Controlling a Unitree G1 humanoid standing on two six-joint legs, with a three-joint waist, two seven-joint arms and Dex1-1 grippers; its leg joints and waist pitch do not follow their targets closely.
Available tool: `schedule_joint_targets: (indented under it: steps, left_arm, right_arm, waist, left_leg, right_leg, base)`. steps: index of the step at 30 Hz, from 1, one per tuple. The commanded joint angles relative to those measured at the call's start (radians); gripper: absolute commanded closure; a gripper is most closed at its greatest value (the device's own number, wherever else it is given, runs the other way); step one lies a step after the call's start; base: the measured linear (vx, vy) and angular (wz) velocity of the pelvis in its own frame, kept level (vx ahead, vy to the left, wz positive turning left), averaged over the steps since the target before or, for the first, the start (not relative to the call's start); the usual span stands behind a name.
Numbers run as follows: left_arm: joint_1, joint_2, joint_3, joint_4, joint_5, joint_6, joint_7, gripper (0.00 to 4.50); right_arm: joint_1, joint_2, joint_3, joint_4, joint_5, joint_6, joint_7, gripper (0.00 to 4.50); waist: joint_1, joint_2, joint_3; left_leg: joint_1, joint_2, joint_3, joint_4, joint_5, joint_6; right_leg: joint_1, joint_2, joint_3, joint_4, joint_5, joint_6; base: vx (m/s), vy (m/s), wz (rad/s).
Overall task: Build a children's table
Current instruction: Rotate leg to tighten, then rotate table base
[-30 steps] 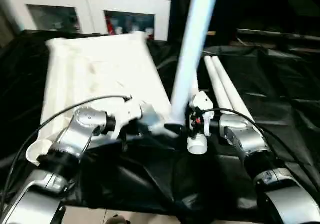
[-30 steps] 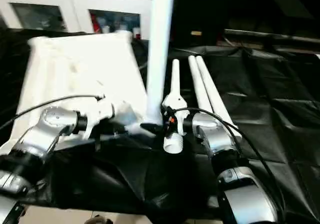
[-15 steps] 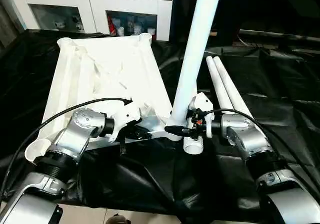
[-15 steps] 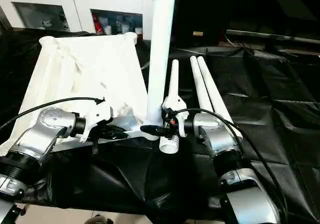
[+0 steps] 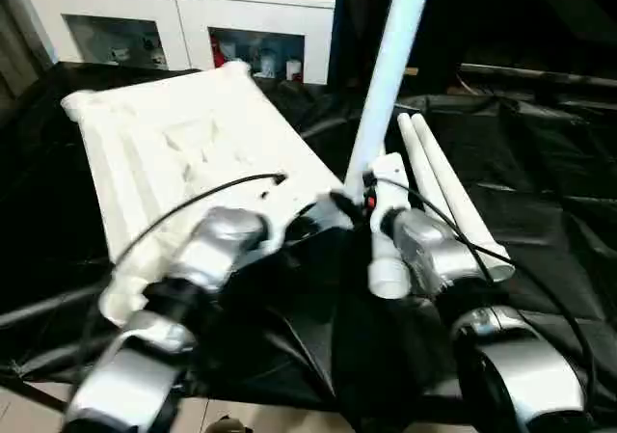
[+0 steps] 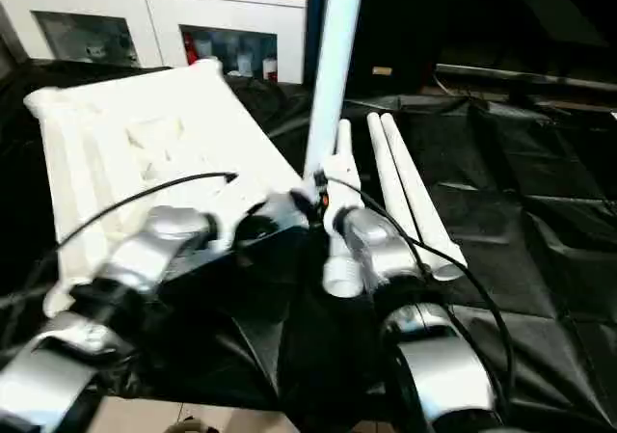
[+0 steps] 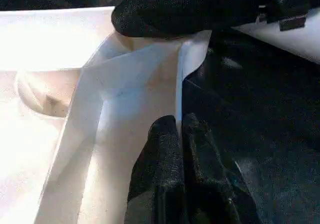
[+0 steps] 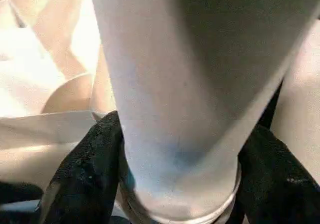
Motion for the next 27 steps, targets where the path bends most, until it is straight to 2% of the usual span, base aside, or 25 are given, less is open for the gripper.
schedule_joint_targets:
  steps: [1,3,5,9,12,13,14,15,16,17,18,19,20,21,23,25,27]
  left_arm:
    - [-0.001,-0.022,0.015,0.010,0.007,0.011,0.089,4.50]
    - [0.007,-0.013,0.009,0.001,0.007,0.010,0.082,4.50]
    - [0.003,-0.007,0.019,0.015,0.006,0.012,0.097,4.50]
    - [-0.023,-0.012,0.049,0.055,0.006,0.024,0.142,4.50]
    - [-0.073,-0.026,0.084,0.127,-0.004,0.000,0.202,4.50]
    - [-0.116,-0.037,0.104,0.191,-0.012,-0.062,0.246,4.50]
    - [-0.116,-0.037,0.104,0.191,-0.012,-0.062,0.246,4.50]
    - [-0.133,-0.041,0.111,0.216,-0.015,-0.090,0.266,4.50]
    - [-0.172,-0.052,0.127,0.271,-0.020,-0.160,0.313,4.50]
    - [-0.213,-0.066,0.151,0.326,-0.033,-0.233,0.365,4.50]
    - [-0.229,-0.073,0.163,0.345,-0.040,-0.260,0.386,4.50]
    - [-0.240,-0.075,0.171,0.357,-0.042,-0.272,0.407,4.50]
    - [-0.253,-0.075,0.175,0.374,-0.037,-0.290,0.424,4.50]
    - [-0.262,-0.072,0.184,0.380,-0.044,-0.298,0.412,4.50]
    - [-0.277,-0.064,0.223,0.376,-0.076,-0.314,0.402,4.05]
    - [-0.285,-0.053,0.243,0.375,-0.089,-0.330,0.405,3.90]
    - [-0.289,-0.045,0.245,0.376,-0.087,-0.343,0.411,3.71]
  right_arm:
    - [0.029,0.055,0.035,0.048,-0.009,0.015,0.049,1.04]
    - [0.027,0.049,0.042,0.042,-0.022,-0.021,0.045,0.75]
    - [0.025,0.032,0.038,0.024,-0.019,-0.039,0.042,0.75]
    - [0.037,0.011,0.011,-0.023,0.001,-0.043,0.031,0.75]
    - [0.066,-0.006,-0.008,-0.095,0.011,-0.038,0.017,0.75]
    - [0.090,-0.014,-0.008,-0.140,0.004,-0.046,0.002,0.75]
    - [0.090,-0.014,-0.008,-0.140,0.004,-0.046,0.002,0.75]
    - [0.101,-0.018,-0.006,-0.158,-0.003,-0.053,-0.003,0.75]
    - [0.111,-0.020,-0.003,-0.172,-0.011,-0.059,-0.014,0.75]
    - [0.117,-0.021,-0.003,-0.178,-0.015,-0.067,-0.021,0.75]
    - [0.118,-0.021,-0.003,-0.179,-0.016,-0.071,-0.022,0.75]
    - [0.116,-0.021,-0.003,-0.178,-0.015,-0.071,-0.022,0.75]
    - [0.118,-0.020,-0.001,-0.186,-0.014,-0.066,-0.024,0.75]
    - [0.121,-0.020,0.004,-0.196,-0.017,-0.064,-0.026,0.75]
    - [0.122,-0.019,0.011,-0.211,-0.019,-0.061,-0.023,0.65]
    - [0.124,-0.020,0.018,-0.222,-0.022,-0.059,-0.017,0.65]
    - [0.123,-0.020,0.022,-0.225,-0.023,-0.060,-0.014,0.65]
  waist:
    - [-0.008,0.000,-0.056]
    - [-0.009,-0.002,-0.056]
    - [-0.011,-0.008,-0.055]
    - [-0.017,-0.007,-0.055]
    - [-0.017,-0.009,-0.060]
    - [-0.021,-0.009,-0.062]
    - [-0.020,-0.009,-0.063]
    - [-0.023,-0.011,-0.067]
    - [-0.022,-0.009,-0.066]
    - [-0.023,-0.007,-0.068]
    - [-0.023,-0.004,-0.070]
    - [-0.024,-0.008,-0.070]
    - [-0.022,0.000,-0.072]
    - [-0.023,0.001,-0.072]
    - [-0.022,-0.003,-0.074]
    - [-0.018,0.000,-0.079]
    - [-0.019,-0.001,-0.075]
  left_leg:
    - [-0.001,0.020,0.001,-0.064,-0.158,0.024]
    - [-0.002,0.019,0.000,-0.064,-0.167,0.025]
    - [-0.004,0.018,0.001,-0.064,-0.168,0.029]
    - [-0.005,0.019,0.000,-0.064,-0.163,0.036]
    - [-0.007,0.015,0.001,-0.058,-0.115,0.051]
    - [-0.014,0.014,-0.002,-0.057,-0.086,0.059]
    - [-0.010,0.011,0.001,-0.054,-0.075,0.067]
    - [-0.013,0.011,-0.001,-0.051,-0.046,0.081]
    - [-0.013,0.007,0.002,-0.048,-0.036,0.096]
    - [-0.015,0.007,0.000,-0.047,-0.032,0.106]
    - [-0.014,0.007,0.000,-0.045,-0.027,0.108]
    - [-0.015,0.006,0.000,-0.044,-0.024,0.116]
    - [-0.015,0.010,-0.002,-0.042,-0.005,0.131]
    - [-0.013,0.011,-0.001,-0.041,-0.001,0.136]
    - [-0.014,0.012,-0.001,-0.038,0.021,0.148]
    - [-0.013,0.015,-0.002,-0.033,0.057,0.167]
    - [-0.013,0.017,-0.001,-0.030,0.058,0.182]
  right_leg:
    - [0.048,-0.060,0.048,-0.077,-0.098,-0.199]
    - [0.049,-0.061,0.047,-0.079,-0.118,-0.196]
    - [0.050,-0.062,0.047,-0.081,-0.135,-0.191]
    - [0.048,-0.061,0.047,-0.081,-0.141,-0.190]
    - [0.052,-0.056,0.047,-0.074,-0.056,-0.188]
    - [0.057,-0.057,0.045,-0.068,-0.009,-0.198]
    - [0.055,-0.053,0.045,-0.071,0.013,-0.196]
    - [0.059,-0.055,0.045,-0.062,0.066,-0.211]
    - [0.056,-0.052,0.044,-0.065,0.094,-0.216]
    - [0.060,-0.053,0.044,-0.062,0.118,-0.226]
    - [0.060,-0.053,0.043,-0.059,0.134,-0.231]
    - [0.061,-0.053,0.043,-0.059,0.146,-0.234]
    - [0.061,-0.056,0.042,-0.052,0.184,-0.251]
    - [0.059,-0.055,0.042,-0.052,0.194,-0.257]
    - [0.060,-0.056,0.041,-0.047,0.229,-0.275]
    - [0.060,-0.058,0.041,-0.037,0.297,-0.302]
    - [0.054,-0.057,0.039,-0.037,0.304,-0.312]
  base:
    - [0.000,0.000,0.00]
    - [0.000,0.000,0.00]
    - [0.000,0.000,0.00]
    - [0.000,0.000,0.00]
    - [0.000,0.000,0.00]
    - [0.000,0.000,0.00]
    - [0.000,0.000,0.00]
    - [0.000,0.000,0.00]
    - [0.000,0.000,0.00]
    - [0.000,0.000,0.00]
    - [0.000,0.000,0.00]
    - [0.000,0.000,0.00]
    - [0.000,0.000,0.00]
    - [0.000,0.000,0.00]
    - [0.000,0.000,0.00]
    - [0.000,0.000,0.00]
    - [0.000,0.000,0.00]
